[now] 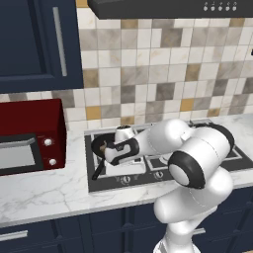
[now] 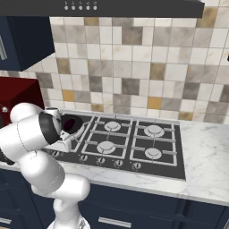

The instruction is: Put the garlic and eggplant in the pan. Then turn on the front left burner and set the heat to medium.

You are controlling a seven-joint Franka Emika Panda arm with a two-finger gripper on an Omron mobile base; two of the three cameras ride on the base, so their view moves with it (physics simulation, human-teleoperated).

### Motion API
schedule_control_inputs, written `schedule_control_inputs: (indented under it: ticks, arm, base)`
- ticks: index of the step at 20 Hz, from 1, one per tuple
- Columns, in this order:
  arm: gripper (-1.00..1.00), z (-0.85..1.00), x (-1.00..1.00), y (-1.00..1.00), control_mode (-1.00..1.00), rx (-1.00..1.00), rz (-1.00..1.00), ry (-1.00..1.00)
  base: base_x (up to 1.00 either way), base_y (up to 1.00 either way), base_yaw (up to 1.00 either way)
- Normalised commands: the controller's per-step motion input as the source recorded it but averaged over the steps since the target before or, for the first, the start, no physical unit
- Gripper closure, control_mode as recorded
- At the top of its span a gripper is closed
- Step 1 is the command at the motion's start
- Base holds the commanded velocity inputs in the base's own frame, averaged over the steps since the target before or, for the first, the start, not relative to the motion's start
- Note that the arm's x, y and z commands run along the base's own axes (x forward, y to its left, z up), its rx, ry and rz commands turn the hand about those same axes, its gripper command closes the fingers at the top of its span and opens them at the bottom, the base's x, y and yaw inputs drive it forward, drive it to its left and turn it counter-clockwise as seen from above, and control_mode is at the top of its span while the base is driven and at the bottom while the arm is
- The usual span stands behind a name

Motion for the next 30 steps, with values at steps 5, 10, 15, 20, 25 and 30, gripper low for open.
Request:
schedule_control_inputs:
  ticks: [5, 10, 15, 20, 25, 30]
  arm:
    - [-1.00, -0.34, -0.08, 0.00, -1.00, 0.00, 0.00, 0.00]
    - [-1.00, -0.17, -0.01, 0.00, -1.00, 0.00, 0.00, 0.00]
    - [1.00, 0.00, 0.00, 0.00, -1.00, 0.00, 0.00, 0.00]
    - [1.00, 0.00, 0.00, 0.00, -1.00, 0.00, 0.00, 0.00]
    - [1.00, 0.00, 0.00, 0.00, -1.00, 0.00, 0.00, 0.00]
    - [1.00, -0.05, 0.00, 0.00, -1.00, 0.00, 0.10, 0.00]
  base:
    - [0.00, 0.00, 0.00]
    - [0.00, 0.00, 0.00]
    - [0.00, 0.00, 0.00]
    - [0.00, 0.00, 0.00]
    - [0.00, 0.00, 0.00]
    - [0.00, 0.00, 0.00]
